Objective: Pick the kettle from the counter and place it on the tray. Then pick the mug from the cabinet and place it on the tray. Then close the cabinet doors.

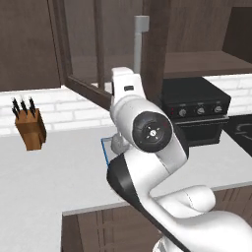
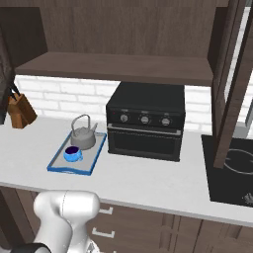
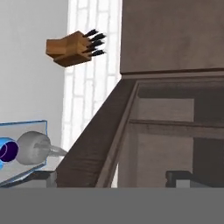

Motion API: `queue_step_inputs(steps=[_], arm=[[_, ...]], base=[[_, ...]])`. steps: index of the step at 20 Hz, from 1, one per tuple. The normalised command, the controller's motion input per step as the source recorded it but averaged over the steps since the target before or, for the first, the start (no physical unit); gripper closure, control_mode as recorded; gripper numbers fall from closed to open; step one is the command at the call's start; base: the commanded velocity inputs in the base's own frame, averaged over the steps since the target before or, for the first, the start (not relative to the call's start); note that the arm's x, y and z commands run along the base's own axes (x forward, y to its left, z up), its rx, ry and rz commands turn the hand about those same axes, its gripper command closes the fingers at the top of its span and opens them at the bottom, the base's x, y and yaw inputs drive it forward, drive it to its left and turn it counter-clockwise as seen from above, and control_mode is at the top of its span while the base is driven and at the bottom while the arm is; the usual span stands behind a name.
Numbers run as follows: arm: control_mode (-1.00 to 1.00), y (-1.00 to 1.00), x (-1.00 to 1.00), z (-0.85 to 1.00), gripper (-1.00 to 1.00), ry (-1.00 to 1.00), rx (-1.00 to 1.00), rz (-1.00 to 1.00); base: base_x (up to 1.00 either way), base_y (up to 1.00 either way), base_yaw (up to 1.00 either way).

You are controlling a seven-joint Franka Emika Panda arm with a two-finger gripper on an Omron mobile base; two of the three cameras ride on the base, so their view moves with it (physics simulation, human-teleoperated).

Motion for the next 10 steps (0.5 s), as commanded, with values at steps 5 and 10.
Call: queue_step_inputs(steps=[5, 10], arm=[[-1.00, -0.65, 0.57, 0.00, -1.00, 0.01, 0.00, -0.23], [-1.00, -0.60, 0.65, 0.00, -1.00, 0.00, 0.00, -0.21]], base=[[0.00, 0.00, 0.00], [0.00, 0.00, 0.00]])
